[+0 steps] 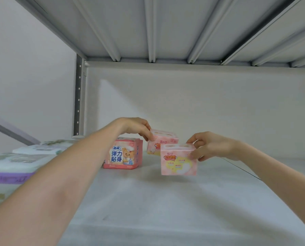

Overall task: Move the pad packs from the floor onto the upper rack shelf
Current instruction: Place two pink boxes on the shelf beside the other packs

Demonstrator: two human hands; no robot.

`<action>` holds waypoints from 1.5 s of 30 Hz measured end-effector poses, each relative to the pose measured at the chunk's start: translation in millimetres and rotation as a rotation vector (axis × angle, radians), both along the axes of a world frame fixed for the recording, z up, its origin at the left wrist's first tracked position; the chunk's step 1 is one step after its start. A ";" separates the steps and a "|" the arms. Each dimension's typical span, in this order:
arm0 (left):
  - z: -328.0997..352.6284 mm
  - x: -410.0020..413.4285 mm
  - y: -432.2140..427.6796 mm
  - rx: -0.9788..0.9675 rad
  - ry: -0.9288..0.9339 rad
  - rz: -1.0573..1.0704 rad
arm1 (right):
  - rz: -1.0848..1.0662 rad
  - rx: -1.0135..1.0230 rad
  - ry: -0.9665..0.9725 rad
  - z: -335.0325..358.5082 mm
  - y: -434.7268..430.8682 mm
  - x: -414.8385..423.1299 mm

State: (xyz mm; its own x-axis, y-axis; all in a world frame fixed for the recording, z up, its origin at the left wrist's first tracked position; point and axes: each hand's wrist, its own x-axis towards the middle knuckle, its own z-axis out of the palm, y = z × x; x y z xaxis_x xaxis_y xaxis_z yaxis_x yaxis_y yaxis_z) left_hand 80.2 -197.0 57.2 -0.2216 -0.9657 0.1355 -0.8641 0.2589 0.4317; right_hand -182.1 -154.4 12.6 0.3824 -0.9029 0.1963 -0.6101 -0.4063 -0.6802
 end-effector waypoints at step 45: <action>-1.9 -4.3 -66.8 0.463 -0.510 -0.047 | 0.004 0.133 0.027 -28.7 -75.5 46.3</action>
State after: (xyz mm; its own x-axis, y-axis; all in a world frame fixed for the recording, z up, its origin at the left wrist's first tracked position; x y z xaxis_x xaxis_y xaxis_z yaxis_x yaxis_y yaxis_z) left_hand 75.9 -263.8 55.2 -0.1908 -0.8868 -0.4208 -0.9810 0.1877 0.0492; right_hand -135.8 -229.9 -16.1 0.3896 -0.9187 0.0646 -0.6276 -0.3161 -0.7115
